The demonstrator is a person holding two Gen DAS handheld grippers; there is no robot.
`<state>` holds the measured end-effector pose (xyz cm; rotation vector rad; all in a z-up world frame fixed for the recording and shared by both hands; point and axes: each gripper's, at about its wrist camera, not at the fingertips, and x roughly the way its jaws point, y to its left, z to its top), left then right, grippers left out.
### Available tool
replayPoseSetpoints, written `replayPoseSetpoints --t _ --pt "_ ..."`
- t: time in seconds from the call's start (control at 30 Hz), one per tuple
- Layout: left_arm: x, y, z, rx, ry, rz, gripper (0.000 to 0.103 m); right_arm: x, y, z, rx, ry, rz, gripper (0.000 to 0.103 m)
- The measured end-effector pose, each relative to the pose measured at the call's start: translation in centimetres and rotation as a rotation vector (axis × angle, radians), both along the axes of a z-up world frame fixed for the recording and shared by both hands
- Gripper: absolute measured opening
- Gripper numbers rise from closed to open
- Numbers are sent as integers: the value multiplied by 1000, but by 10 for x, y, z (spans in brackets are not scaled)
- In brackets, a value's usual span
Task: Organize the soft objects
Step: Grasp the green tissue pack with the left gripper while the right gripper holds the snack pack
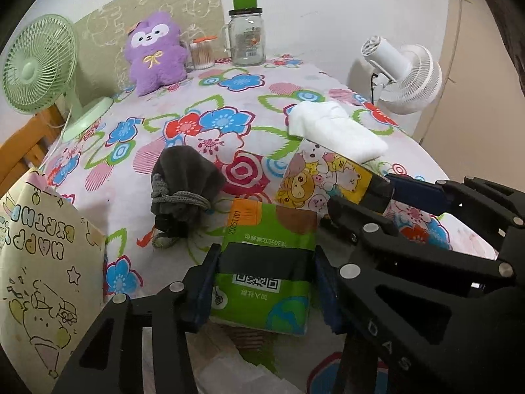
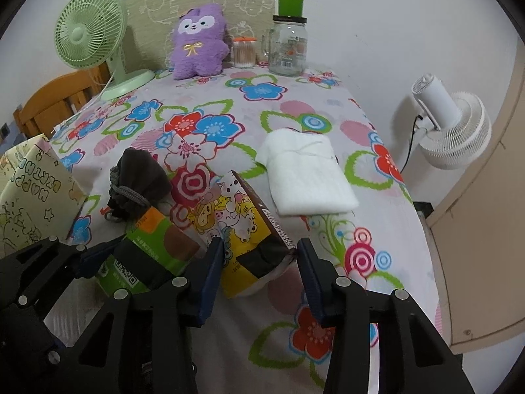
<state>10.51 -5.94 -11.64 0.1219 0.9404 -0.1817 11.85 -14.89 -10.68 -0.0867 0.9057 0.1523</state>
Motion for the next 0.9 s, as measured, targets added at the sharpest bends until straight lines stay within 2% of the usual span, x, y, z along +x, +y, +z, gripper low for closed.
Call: replayPoseSetpoints --t 0.5,0.9 --pt "-19 -4 11 8 -32 -17 54 -27 -6 14 29 -23 -42 45" --pt "-35 -2 24 25 -52 -17 54 -47 -2 31 -18 -67 -80 45"
